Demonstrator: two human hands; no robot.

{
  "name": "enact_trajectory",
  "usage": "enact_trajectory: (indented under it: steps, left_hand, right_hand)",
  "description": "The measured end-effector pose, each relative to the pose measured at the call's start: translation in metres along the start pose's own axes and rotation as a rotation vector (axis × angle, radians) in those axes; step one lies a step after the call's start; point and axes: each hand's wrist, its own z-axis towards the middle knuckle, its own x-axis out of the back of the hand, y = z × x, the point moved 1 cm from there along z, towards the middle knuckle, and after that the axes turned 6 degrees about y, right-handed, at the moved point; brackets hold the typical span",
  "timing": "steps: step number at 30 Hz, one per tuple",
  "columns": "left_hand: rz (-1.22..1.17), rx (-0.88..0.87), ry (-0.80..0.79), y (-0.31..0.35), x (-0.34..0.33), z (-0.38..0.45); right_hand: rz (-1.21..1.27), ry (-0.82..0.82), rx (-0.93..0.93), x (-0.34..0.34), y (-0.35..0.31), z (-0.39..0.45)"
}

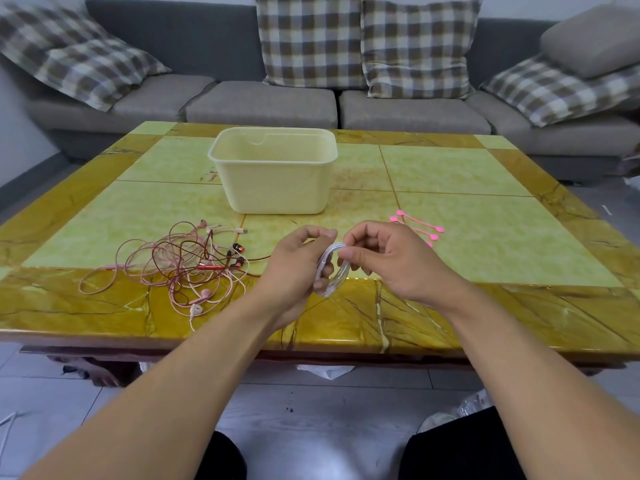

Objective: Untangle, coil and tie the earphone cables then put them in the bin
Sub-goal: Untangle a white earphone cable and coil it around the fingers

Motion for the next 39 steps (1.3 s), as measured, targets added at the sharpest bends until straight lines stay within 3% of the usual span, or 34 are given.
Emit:
enact_trajectory:
  steps: [6, 13, 18, 21, 24, 28, 35, 39]
  left_hand:
    - [0.172, -0.113, 0.046, -0.006, 0.001, 0.006]
    - [0.062, 0.096, -0.319, -0.014, -0.007, 0.001]
    - [0.099, 0.172, -0.354, -0.013, -0.008, -0.002]
    - [0.026, 0.221, -0.457, -0.012, -0.009, -0.001]
    - [0.034, 0.157, -0.536, -0.011, -0.007, 0.0]
    - [0.211, 0.062, -0.491, -0.012, -0.006, 0.0]
    - [0.136, 0.129, -0.477, -0.005, -0.004, -0.002]
    - [0.296, -0.034, -0.331, -0.005, -0.004, -0.003]
  right_hand:
    - [-0.197, 0.055, 0.077, -0.001, -0.008, -0.001]
    - [-0.219, -0.026, 0.115, 0.001, -0.023, -0.004]
    - [-0.222, -0.055, 0.105, 0.011, -0.024, -0.003]
    - [-0.257, -0.045, 0.104, 0.014, -0.023, -0.004]
    - [-0.313, 0.002, 0.091, 0.021, -0.023, -0.003]
    - [-0.315, 0.013, 0.053, 0.028, -0.024, -0.005]
    - [-0.296, 0.019, 0.022, 0.033, -0.017, -0.005]
    - [-0.356, 0.005, 0.019, 0.03, -0.015, -0.004]
